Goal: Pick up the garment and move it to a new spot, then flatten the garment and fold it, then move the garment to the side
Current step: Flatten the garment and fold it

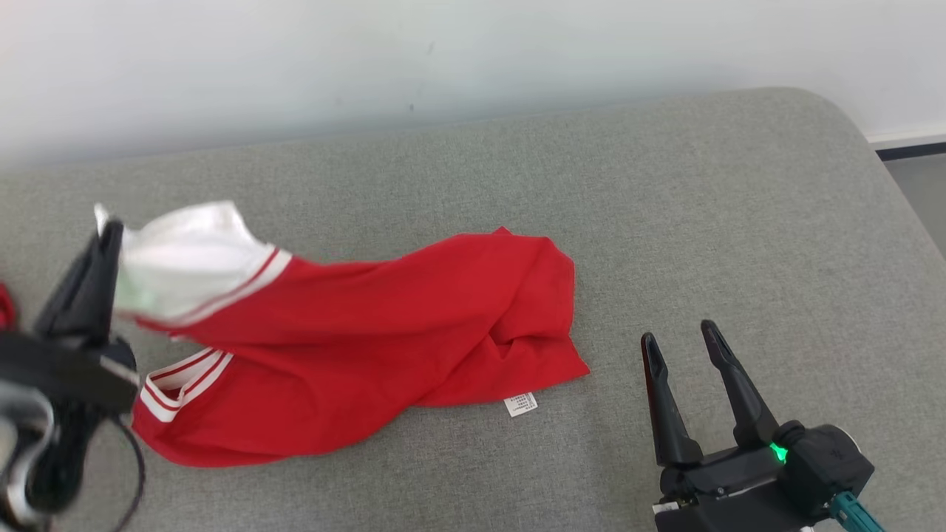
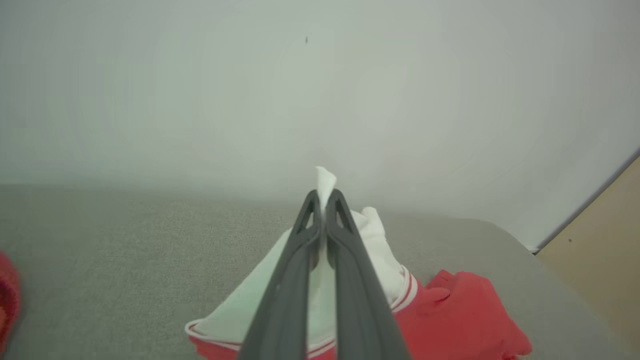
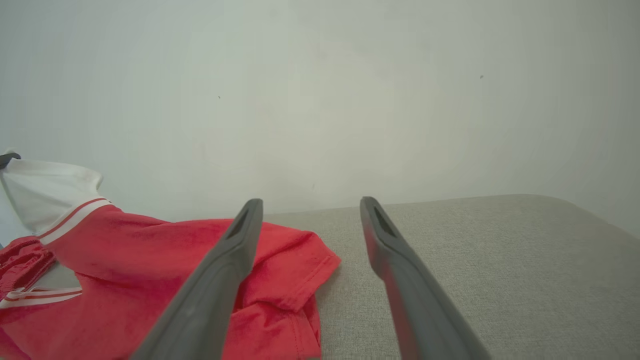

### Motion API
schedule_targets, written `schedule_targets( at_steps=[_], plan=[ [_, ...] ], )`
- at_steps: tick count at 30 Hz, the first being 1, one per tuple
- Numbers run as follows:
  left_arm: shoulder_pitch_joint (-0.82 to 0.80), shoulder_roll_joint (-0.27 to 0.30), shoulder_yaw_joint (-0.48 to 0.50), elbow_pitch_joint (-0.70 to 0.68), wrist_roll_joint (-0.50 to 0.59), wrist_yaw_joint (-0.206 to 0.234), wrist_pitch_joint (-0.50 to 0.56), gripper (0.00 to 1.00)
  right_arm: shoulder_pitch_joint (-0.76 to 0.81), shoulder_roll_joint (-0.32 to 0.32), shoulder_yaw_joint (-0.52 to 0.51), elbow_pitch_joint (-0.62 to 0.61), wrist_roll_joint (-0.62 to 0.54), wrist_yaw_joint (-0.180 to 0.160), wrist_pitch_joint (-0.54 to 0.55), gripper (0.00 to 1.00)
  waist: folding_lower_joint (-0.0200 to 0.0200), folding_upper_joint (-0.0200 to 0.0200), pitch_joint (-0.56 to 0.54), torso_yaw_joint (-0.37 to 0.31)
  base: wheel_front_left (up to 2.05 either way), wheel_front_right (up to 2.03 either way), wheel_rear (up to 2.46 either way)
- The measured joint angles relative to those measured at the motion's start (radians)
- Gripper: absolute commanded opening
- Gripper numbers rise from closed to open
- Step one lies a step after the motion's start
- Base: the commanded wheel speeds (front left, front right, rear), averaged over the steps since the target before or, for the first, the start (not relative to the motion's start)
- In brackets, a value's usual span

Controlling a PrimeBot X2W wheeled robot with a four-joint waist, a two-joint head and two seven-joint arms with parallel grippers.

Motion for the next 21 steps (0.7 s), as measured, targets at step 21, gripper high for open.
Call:
schedule_targets(
  at_steps=[21],
  plan=[
    [0.466, 0.036, -0.045, -0.202, -0.148, 0.06, -0.014, 0.0, 0.025, 0.0, -0.015, 0.015, -0.018, 0.0, 0.0, 1.0, 0.0, 0.0, -0.014, 0.049, 0.0, 0.0, 0.0]
  ],
)
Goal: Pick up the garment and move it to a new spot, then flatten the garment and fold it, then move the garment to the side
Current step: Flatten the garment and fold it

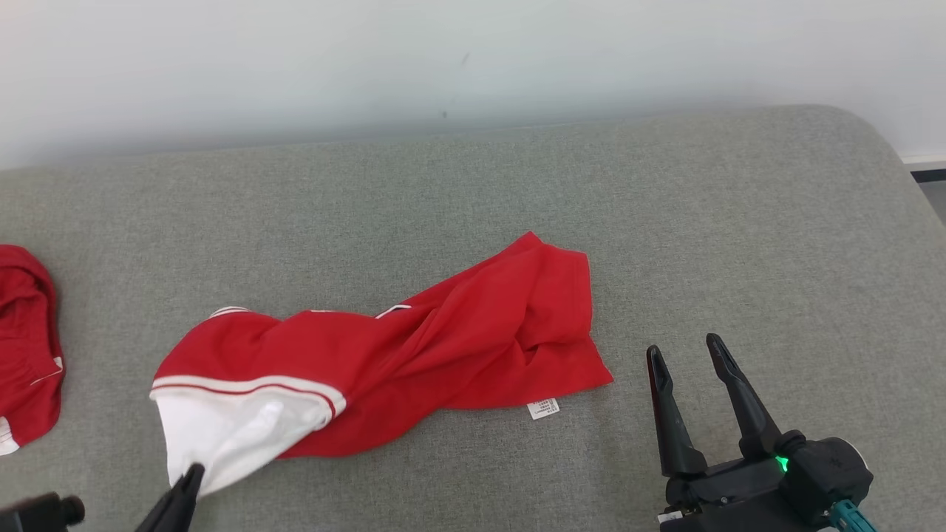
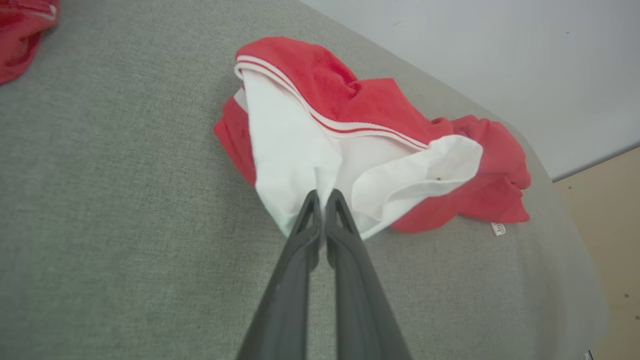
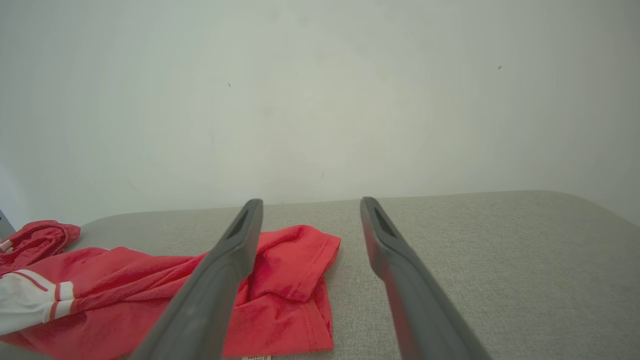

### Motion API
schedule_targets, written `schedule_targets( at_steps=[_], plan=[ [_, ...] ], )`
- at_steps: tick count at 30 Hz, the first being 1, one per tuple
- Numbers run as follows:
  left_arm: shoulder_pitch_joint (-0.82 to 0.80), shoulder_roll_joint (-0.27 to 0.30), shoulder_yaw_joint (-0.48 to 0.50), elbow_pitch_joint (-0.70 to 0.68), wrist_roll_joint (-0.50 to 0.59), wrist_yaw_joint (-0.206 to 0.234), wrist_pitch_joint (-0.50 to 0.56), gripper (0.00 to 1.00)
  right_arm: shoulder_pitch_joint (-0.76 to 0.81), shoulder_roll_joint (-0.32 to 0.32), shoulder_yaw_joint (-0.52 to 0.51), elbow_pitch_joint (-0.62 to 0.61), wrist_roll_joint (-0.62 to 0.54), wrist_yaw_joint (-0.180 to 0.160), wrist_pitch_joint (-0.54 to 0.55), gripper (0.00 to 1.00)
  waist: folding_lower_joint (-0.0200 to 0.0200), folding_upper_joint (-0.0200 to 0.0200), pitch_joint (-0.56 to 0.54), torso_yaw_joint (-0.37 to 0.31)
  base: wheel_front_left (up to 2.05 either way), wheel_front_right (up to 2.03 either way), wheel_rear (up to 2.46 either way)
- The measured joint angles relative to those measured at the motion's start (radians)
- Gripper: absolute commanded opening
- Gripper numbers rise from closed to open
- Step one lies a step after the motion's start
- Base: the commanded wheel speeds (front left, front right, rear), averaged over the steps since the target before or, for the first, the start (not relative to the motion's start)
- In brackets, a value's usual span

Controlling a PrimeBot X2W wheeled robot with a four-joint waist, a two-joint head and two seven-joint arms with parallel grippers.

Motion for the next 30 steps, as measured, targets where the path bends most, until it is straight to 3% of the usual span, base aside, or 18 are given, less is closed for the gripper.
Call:
schedule_targets(
  at_steps=[23, 24, 25, 26, 30],
  plan=[
    [0.055, -0.03, -0.136, 0.175, 0.039, 0.073, 0.129, 0.0, -0.014, 0.0, 0.002, 0.028, -0.012, 0.0, 0.0, 1.0, 0.0001, 0.0001, 0.016, 0.036, 0.0, 0.0, 0.0],
    [0.052, -0.031, -0.137, 0.178, 0.04, 0.077, 0.129, 0.09, -0.015, 0.0, 0.002, 0.029, -0.014, 0.0, 0.0, 1.0, 0.0001, 0.0, 0.016, 0.037, 0.0, 0.0, 0.0],
    [0.048, -0.032, -0.136, 0.178, 0.041, 0.081, 0.128, 0.73, -0.015, 0.0, 0.003, 0.03, -0.016, 0.0, 0.0, 1.0, 0.0001, 0.0001, 0.016, 0.037, 0.0, 0.0, 0.0],
    [0.042, -0.032, -0.133, 0.174, 0.046, 0.085, 0.121, 1.0, -0.015, 0.0, 0.003, 0.032, -0.016, 0.0, 0.0, 1.0, 0.0001, 0.0001, 0.015, 0.037, 0.0, 0.0, 0.0],
    [-0.019, -0.01, -0.08, 0.108, 0.087, 0.101, 0.058, 1.0, -0.014, 0.0, 0.006, 0.035, -0.017, 0.0, 0.0, 1.0, 0.0001, 0.0001, 0.011, 0.034, 0.0, 0.0, 0.0]
  ],
)
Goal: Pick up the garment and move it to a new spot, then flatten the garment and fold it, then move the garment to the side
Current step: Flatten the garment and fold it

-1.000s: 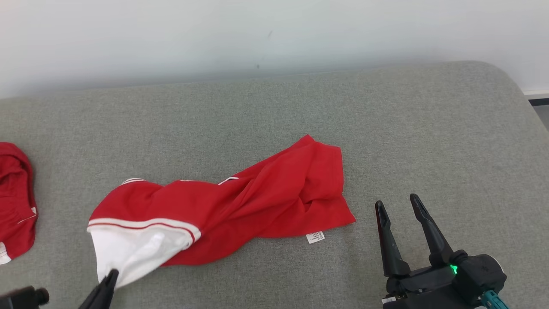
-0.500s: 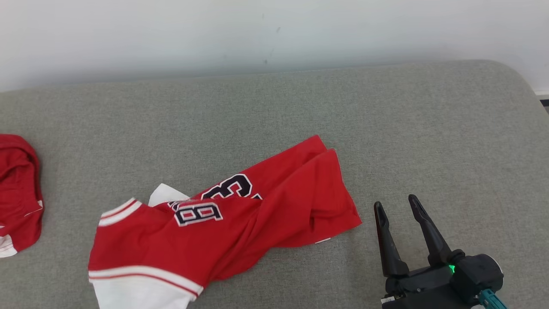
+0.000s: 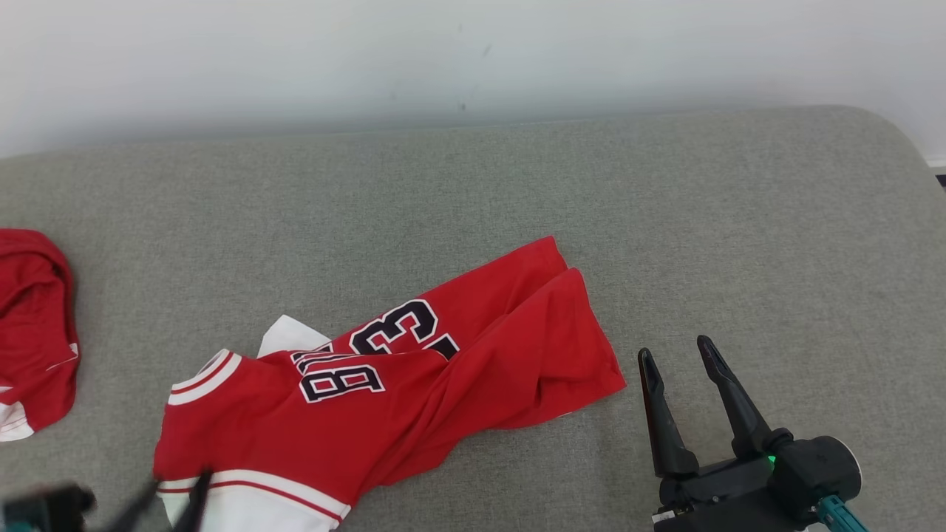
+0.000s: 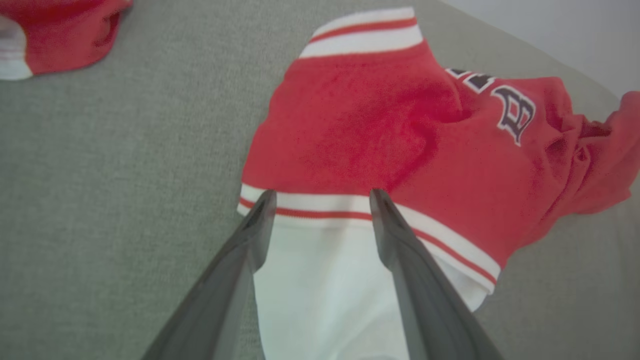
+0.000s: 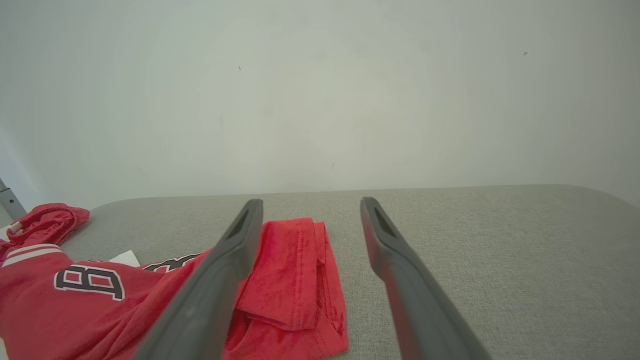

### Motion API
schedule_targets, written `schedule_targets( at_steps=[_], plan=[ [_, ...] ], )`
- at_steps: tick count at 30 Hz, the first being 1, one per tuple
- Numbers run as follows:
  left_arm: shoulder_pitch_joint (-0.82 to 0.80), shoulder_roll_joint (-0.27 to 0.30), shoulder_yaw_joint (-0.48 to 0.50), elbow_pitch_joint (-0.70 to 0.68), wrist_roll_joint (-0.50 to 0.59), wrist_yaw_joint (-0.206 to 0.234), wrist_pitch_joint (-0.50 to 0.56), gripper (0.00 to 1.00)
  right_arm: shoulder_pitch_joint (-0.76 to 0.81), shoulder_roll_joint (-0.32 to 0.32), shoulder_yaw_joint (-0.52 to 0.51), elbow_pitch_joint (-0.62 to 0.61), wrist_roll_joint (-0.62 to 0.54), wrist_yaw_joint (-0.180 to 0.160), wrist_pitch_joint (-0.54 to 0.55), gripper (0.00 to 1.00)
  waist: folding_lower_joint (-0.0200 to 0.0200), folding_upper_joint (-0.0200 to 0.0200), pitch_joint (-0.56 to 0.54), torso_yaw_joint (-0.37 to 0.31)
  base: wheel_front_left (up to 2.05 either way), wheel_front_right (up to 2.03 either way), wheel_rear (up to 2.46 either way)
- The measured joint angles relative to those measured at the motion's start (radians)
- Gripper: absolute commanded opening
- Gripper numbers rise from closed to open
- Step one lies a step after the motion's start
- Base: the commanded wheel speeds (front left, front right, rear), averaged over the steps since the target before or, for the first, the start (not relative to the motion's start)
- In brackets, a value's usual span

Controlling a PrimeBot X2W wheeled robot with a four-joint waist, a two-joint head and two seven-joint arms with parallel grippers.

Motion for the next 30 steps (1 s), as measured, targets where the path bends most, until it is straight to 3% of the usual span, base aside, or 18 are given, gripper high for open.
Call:
schedule_targets(
  at_steps=[5, 9, 13, 19, 25, 30],
  plan=[
    [-0.153, 0.062, 0.069, -0.147, 0.083, 0.026, -0.035, 1.0, -0.005, 0.0, 0.012, 0.002, 0.0, 0.0, 0.0, 1.0, 0.0, 0.0, 0.001, -0.015, 0.0, 0.0, 0.0],
    [-0.3, 0.107, 0.042, -0.169, 0.157, -0.052, 0.039, 1.0, -0.025, 0.0, 0.028, -0.005, 0.001, 0.0, 0.0, 1.0, 0.0, 0.0, 0.016, -0.038, 0.0, 0.0, 0.0],
    [-0.445, 0.108, -0.037, -0.047, 0.258, -0.135, 0.14, 1.0, -0.043, 0.0, 0.034, -0.013, 0.013, 0.0, 0.0, 1.0, 0.0001, 0.0, 0.044, -0.067, 0.0, 0.0, 0.0],
    [-0.565, -0.007, -0.159, 0.162, 0.416, -0.168, 0.19, 1.0, -0.045, -0.001, 0.038, -0.025, 0.036, 0.0, 0.0, 1.0, 0.0001, 0.0, 0.088, -0.12, 0.0, 0.0, 0.0],
    [-0.609, -0.109, -0.208, 0.325, 0.448, -0.201, 0.182, 1.0, -0.044, -0.001, 0.031, -0.034, 0.037, 0.0, 0.0, 1.0, 0.0002, 0.0001, 0.128, -0.157, 0.0, 0.0, 0.0],
    [-0.624, -0.151, -0.237, 0.412, 0.449, -0.229, 0.192, 1.0, -0.045, -0.001, 0.027, -0.04, 0.035, 0.0, 0.0, 1.0, 0.0001, 0.0001, 0.147, -0.172, 0.0, 0.0, 0.0]
  ],
)
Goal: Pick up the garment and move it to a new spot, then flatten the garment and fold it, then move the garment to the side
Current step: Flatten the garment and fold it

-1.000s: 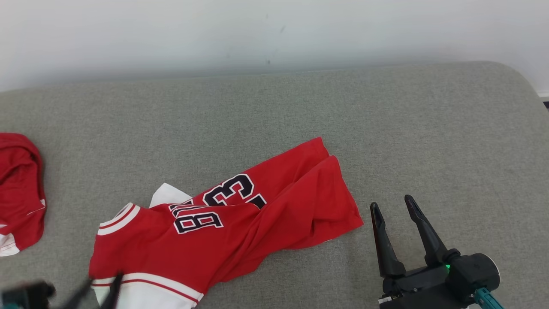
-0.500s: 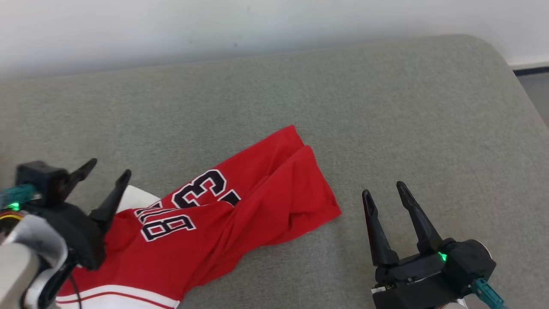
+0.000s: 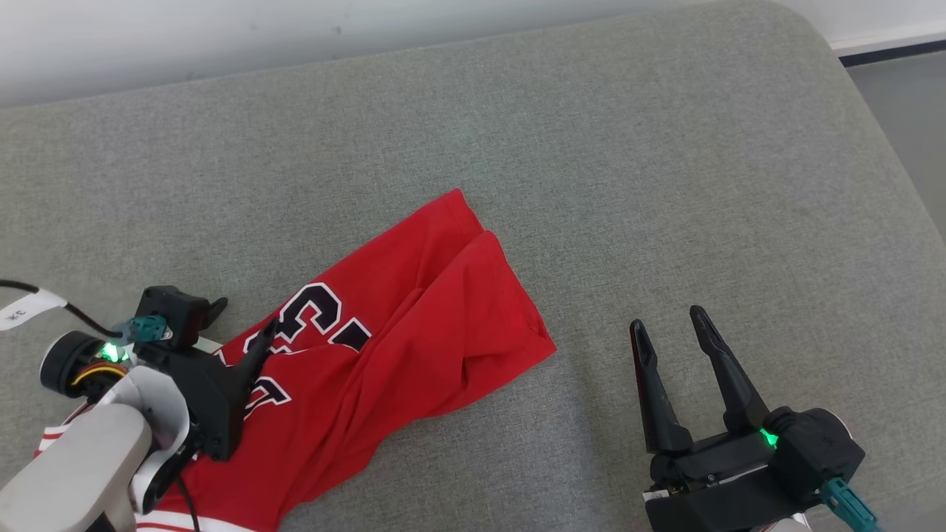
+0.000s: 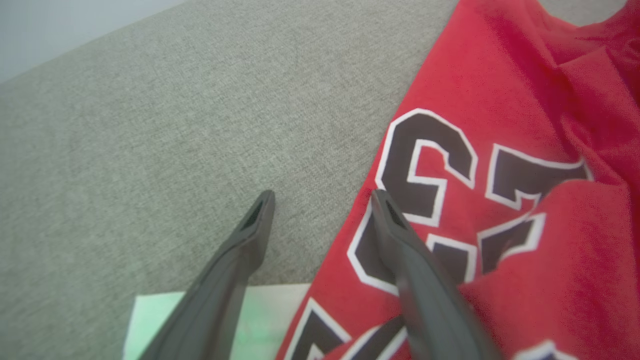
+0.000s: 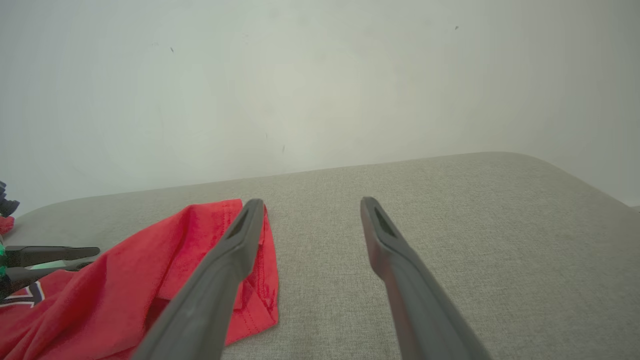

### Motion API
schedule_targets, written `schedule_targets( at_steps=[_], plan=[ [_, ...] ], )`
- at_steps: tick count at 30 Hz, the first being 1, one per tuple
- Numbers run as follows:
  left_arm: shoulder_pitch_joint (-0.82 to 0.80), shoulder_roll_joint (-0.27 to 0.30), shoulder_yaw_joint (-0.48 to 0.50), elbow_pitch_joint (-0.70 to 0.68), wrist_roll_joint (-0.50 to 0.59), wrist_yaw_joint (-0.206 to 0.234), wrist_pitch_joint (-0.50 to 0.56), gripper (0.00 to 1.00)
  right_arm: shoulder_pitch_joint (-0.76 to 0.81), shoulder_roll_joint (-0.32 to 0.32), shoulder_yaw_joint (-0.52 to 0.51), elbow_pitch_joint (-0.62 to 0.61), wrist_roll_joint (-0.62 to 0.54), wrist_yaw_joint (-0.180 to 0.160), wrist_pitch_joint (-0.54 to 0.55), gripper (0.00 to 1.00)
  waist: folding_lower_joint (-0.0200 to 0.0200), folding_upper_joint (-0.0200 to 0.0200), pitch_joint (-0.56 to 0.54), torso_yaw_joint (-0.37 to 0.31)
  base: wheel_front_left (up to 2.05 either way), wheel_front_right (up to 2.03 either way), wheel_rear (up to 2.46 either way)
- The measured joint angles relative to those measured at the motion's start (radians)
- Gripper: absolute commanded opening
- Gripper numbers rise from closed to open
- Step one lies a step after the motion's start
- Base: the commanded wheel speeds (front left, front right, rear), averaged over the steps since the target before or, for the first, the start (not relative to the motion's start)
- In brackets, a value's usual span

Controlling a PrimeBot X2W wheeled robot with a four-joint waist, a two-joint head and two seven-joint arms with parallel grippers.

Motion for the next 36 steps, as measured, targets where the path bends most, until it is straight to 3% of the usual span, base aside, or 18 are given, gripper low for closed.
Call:
schedule_targets(
  at_steps=[7, 13, 18, 19, 20, 28, 36],
  plan=[
    [-0.023, -0.03, -0.013, 0.029, -0.004, -0.025, -0.015, 1.0, 0.0, 0.0, 0.004, 0.005, -0.003, 0.0, 0.0, 1.0, 0.0, 0.0, -0.011, -0.007, 0.0, 0.0, 0.0],
    [-0.019, -0.024, -0.037, -0.016, -0.016, -0.032, 0.039, 1.0, 0.006, 0.0, 0.007, 0.007, -0.002, 0.0, 0.0, 1.0, -0.0002, 0.0, -0.026, -0.013, 0.0, 0.0, 0.0],
    [-0.016, 0.001, -0.066, -0.014, 0.01, 0.002, 0.093, 1.0, 0.006, 0.0, 0.02, 0.005, 0.002, 0.0, 0.0, 1.0, -0.0003, -0.0001, -0.026, -0.028, 0.0, 0.0, 0.0],
    [-0.016, 0.001, -0.066, -0.011, 0.007, 0.002, 0.1, 0.29, 0.006, 0.0, 0.021, 0.003, 0.002, 0.0, 0.0, 1.0, -0.0002, -0.0001, -0.025, -0.031, 0.0, 0.0, 0.0],
    [-0.016, 0.002, -0.071, -0.011, 0.006, -0.002, 0.101, 0.0, 0.006, 0.0, 0.022, 0.002, 0.003, 0.0, 0.0, 1.0, -0.0002, -0.0001, -0.025, -0.035, 0.0, 0.0, 0.0],
    [-0.046, 0.017, -0.048, -0.054, -0.029, -0.042, 0.051, 0.0, 0.011, 0.0, 0.017, -0.003, 0.009, 0.0, 0.0, 1.0, -0.0002, -0.0001, -0.023, -0.07, 0.0, 0.0, 0.0],
    [-0.281, 0.105, -0.018, -0.112, -0.014, -0.058, 0.007, 0.0, -0.004, 0.0, 0.029, -0.02, 0.043, 0.0, 0.0, 1.0, -0.0001, 0.0, 0.013, -0.097, 0.0, 0.0, 0.0]
  ],
)
